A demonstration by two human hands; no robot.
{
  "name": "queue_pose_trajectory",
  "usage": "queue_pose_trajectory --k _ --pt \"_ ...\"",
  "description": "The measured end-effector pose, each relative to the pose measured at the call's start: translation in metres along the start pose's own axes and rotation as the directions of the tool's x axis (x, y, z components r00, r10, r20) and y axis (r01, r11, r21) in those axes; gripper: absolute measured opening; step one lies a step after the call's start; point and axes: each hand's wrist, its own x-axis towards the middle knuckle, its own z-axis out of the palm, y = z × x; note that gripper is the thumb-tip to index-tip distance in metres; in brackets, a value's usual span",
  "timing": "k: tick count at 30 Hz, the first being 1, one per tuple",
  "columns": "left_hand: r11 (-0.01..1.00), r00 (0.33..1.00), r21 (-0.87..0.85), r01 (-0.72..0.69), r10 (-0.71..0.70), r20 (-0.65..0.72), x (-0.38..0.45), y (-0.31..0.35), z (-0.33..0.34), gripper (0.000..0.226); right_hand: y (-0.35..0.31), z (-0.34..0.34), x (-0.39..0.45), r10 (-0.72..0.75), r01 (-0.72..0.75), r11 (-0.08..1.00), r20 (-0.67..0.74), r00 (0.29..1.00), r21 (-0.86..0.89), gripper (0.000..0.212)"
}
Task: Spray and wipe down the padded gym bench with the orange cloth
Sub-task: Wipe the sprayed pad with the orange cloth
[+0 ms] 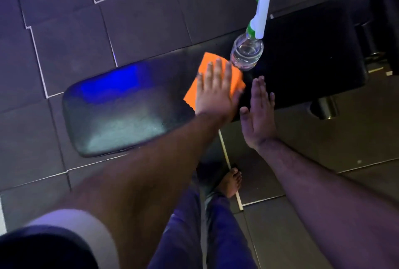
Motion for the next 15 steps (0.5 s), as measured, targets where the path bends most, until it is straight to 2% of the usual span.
queue_pose_trajectory --k 2,4,6,8,10,13,15 --pt "0.968 0.971 0.075 -0.239 0.238 0.021 -0.041 -0.004 0.013 0.078 0.000 -0.002 0.001 0.008 -0.007 0.999 -0.022 1.000 0.048 0.103" --pt "0.884 0.899 0.160 -0.438 0.435 0.055 -0.069 -0.042 0.017 0.079 0.001 -0.006 0.003 0.029 -0.027 0.997 -0.030 0.999 0.075 0.103" --pt "0.836 0.867 0.232 -0.496 0.491 0.085 -0.074 -0.089 0.012 0.077 0.002 -0.010 0.004 0.045 -0.043 0.996 -0.026 0.999 0.073 0.102" --pt "0.892 0.924 0.243 -0.381 0.377 0.063 -0.064 -0.127 -0.001 0.078 0.002 -0.013 0.005 0.043 -0.042 0.998 -0.012 0.999 0.054 0.102" --pt "0.962 0.984 0.208 -0.179 0.174 0.045 -0.040 -0.145 -0.017 0.078 0.000 -0.016 0.005 0.050 -0.050 0.998 -0.007 0.999 0.038 0.100" --pt "0.995 0.997 0.062 0.079 -0.078 -0.015 0.010 -0.127 -0.030 0.079 -0.006 -0.021 0.011 0.051 -0.050 0.999 -0.051 0.997 0.021 0.091" --pt "0.983 0.983 -0.018 0.181 -0.181 -0.027 0.038 -0.097 -0.033 0.079 -0.015 -0.025 0.025 0.039 -0.033 0.998 -0.112 0.993 0.049 0.086"
